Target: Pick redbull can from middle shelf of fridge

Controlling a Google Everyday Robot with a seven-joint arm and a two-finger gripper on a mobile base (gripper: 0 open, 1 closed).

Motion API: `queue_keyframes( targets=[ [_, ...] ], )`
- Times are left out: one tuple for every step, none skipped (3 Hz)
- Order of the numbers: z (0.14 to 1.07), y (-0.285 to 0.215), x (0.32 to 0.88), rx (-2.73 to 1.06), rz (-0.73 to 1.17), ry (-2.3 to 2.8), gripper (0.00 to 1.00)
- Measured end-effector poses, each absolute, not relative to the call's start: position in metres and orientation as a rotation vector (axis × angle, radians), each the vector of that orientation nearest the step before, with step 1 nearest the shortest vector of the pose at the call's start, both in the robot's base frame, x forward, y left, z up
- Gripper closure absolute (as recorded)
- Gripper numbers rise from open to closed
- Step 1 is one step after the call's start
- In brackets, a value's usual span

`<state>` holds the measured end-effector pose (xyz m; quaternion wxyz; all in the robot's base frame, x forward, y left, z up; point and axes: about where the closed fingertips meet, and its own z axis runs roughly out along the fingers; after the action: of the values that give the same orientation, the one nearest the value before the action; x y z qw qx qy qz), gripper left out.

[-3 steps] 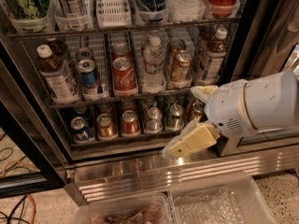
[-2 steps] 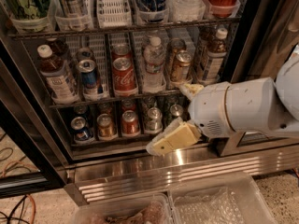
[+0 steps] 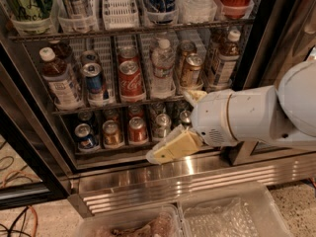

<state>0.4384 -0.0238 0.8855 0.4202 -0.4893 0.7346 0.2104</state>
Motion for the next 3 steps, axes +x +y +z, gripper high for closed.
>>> queue_keyframes(
  targets=[
    [0.862, 0.006, 0.446, -1.189, 0.570, 1.830, 0.00],
    [0.844, 0.044, 0.451, -1.125, 0.602, 1.806, 0.00],
    [0.840, 0.079, 0.461, -1.040, 0.613, 1.764, 0.00]
  ],
)
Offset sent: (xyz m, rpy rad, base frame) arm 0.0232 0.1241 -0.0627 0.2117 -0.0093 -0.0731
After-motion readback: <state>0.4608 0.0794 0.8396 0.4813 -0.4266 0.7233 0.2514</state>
